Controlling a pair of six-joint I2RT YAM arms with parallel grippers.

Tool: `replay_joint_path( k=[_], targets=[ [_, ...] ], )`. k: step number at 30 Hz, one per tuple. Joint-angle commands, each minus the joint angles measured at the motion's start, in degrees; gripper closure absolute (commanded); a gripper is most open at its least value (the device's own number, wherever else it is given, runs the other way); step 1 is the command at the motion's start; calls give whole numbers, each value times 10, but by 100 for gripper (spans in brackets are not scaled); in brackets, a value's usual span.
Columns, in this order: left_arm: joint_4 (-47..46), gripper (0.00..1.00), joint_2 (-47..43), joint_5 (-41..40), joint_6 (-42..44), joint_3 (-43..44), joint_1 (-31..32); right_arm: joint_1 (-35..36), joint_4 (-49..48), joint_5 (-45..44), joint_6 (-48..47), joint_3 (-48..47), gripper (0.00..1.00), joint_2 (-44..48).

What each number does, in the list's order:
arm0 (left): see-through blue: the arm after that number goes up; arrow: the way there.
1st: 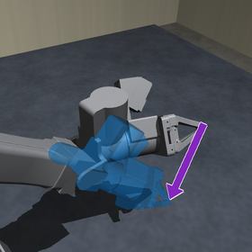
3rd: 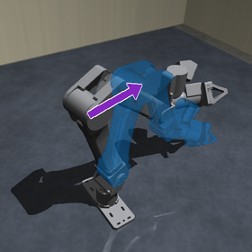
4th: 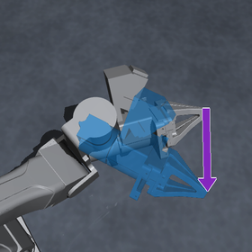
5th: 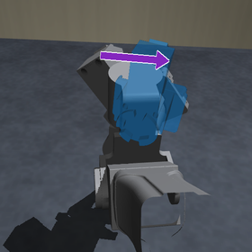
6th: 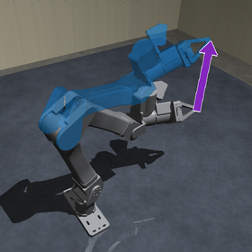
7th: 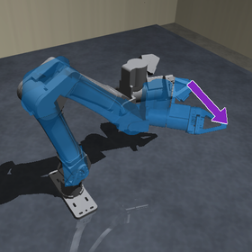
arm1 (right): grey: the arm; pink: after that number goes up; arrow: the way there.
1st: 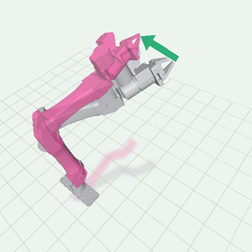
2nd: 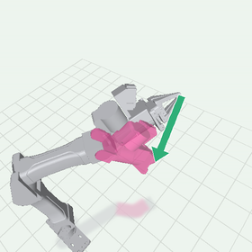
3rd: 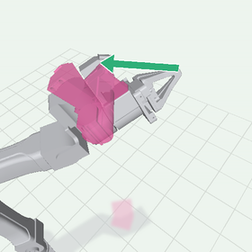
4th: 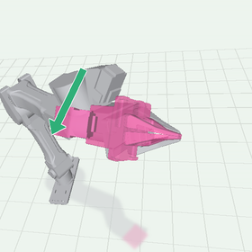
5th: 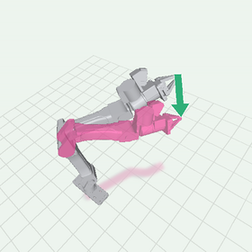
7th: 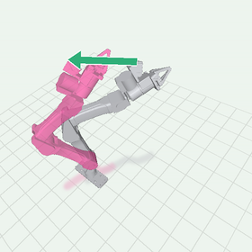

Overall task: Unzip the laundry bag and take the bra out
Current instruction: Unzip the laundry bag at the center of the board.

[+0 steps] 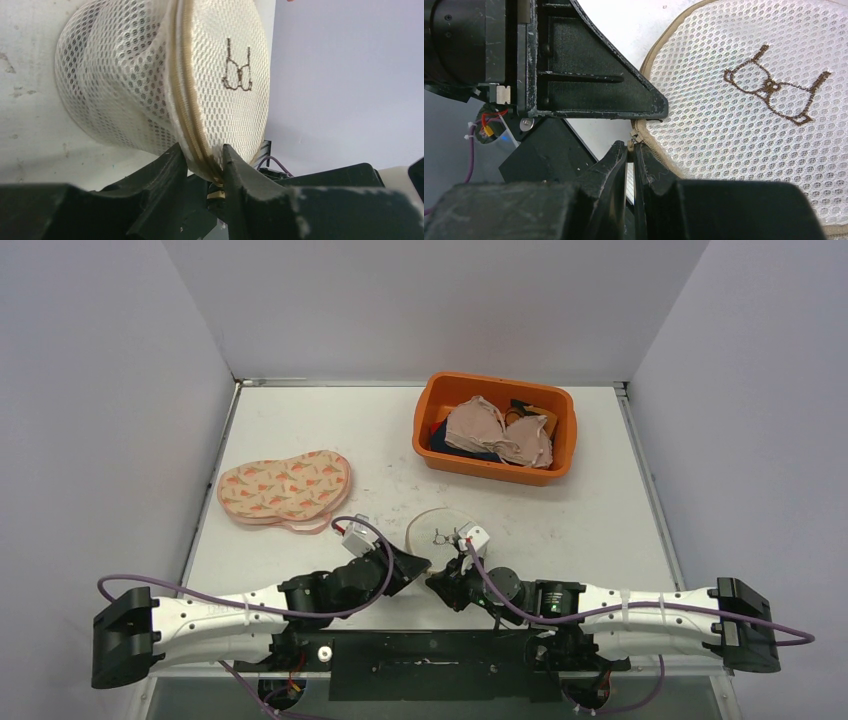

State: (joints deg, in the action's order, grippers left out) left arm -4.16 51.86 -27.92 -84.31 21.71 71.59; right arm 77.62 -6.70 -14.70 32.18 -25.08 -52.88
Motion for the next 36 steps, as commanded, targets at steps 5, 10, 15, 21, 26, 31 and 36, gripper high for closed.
replay_joint_path(
  k=[5, 10, 15, 21, 26, 31, 36],
  targets=[
    [-17, 90, -2, -30, 6, 27, -3, 4, -19, -1, -1, -16, 95, 7],
    [-2, 100, -14, -37, 6, 25, -8, 4, -1, -8, 2, -14, 95, 17],
    [3, 100, -24, -33, 5, 19, -16, 4, 20, -17, 8, -9, 95, 37],
    [5, 100, -32, -22, 8, 10, -28, 4, 48, -40, 17, -5, 95, 56],
    [-28, 100, -26, 58, 43, 1, -76, 4, 83, -79, 36, 9, 95, 90],
    [-61, 100, 4, 183, 104, 12, -151, 4, 103, -88, 48, 18, 95, 106],
    [-60, 100, 34, 232, 146, 39, -183, 4, 109, -88, 52, 23, 95, 114]
  ],
)
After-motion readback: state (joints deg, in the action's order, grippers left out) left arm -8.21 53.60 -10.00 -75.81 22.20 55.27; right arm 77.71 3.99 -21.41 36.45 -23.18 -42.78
